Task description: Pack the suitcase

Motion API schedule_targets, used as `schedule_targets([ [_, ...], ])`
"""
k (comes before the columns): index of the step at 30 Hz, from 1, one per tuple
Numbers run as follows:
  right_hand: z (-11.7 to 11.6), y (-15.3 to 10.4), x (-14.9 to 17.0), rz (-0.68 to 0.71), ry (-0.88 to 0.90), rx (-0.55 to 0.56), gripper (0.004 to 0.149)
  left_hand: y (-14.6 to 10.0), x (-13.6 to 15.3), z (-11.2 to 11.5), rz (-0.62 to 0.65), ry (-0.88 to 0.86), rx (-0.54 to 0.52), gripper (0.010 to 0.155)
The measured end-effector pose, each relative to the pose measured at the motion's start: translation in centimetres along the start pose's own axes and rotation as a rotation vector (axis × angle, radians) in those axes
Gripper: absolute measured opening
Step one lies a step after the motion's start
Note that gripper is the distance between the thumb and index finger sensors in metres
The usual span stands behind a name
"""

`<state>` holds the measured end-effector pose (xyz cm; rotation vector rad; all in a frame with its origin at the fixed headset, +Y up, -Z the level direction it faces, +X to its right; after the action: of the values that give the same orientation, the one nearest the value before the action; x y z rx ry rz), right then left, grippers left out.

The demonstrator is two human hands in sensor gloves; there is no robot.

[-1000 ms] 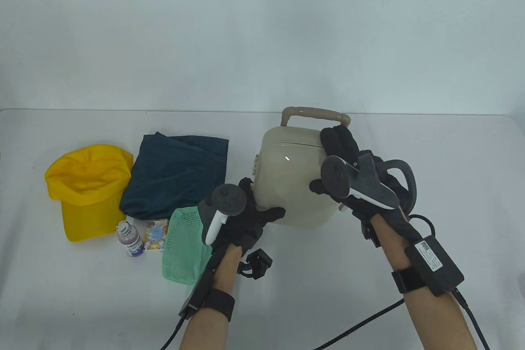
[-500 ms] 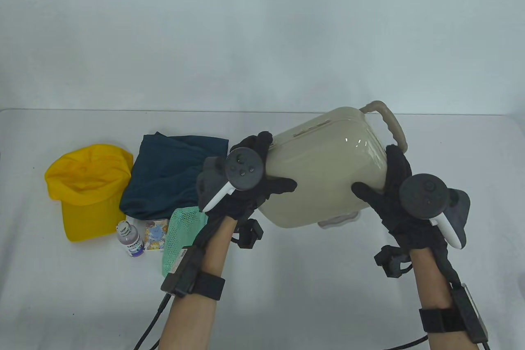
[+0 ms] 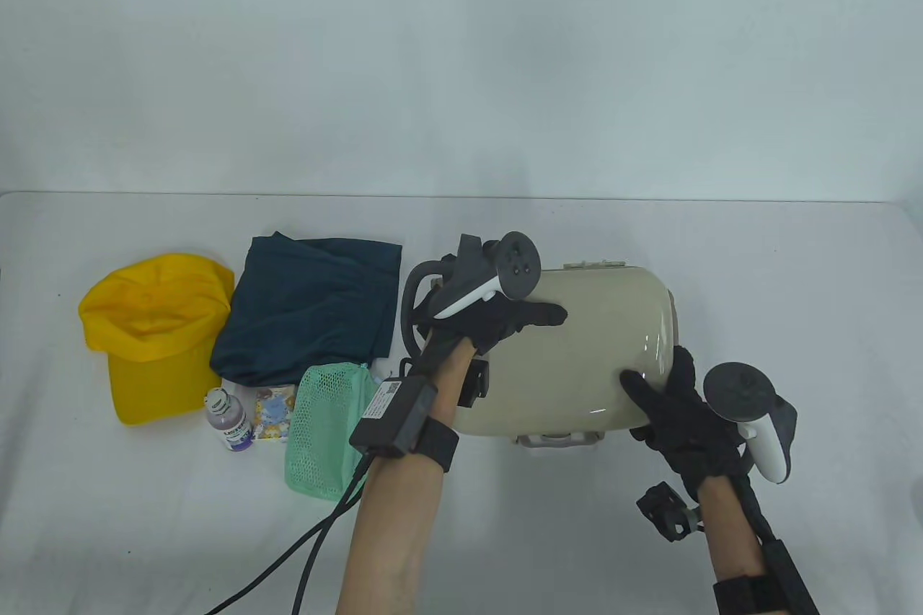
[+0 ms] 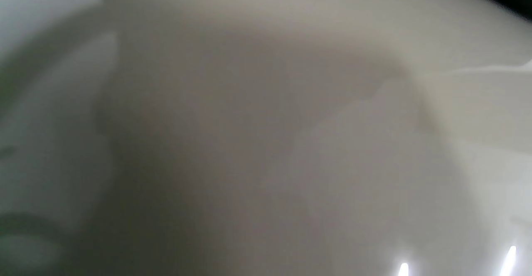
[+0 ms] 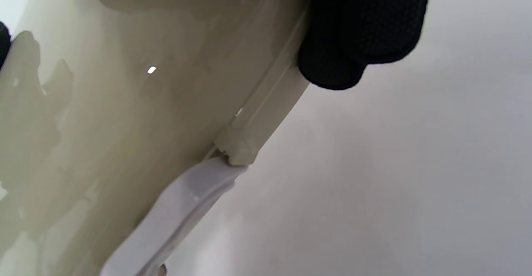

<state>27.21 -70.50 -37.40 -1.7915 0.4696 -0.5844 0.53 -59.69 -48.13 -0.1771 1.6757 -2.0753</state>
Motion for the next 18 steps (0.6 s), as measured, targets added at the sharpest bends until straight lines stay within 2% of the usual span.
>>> schedule_targets([
  [7,-1.7,1.0,0.7,-0.069,-0.003,-0.074,0.103,3.3,2.2,2.8,-0.110,-0.021,0.178,0.093],
  [18,-2.8,1.4,1.4,-0.145,0.009,-0.112,0.098,6.9,5.2,6.4,-0.186,-0.133,0.337,0.090],
])
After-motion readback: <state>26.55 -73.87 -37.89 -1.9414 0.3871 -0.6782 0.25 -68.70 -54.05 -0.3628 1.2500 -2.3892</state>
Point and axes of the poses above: the tracker on the back of each hand, its own x axis roughly to the little-finger side, its own y axis roughly from the wrist to the fingertips, z = x × y, the point moved 4 cm from there along y, roughly from the wrist to the fingertips, and after that the axes turned 14 degrees about -y, right-handed, at the moved point
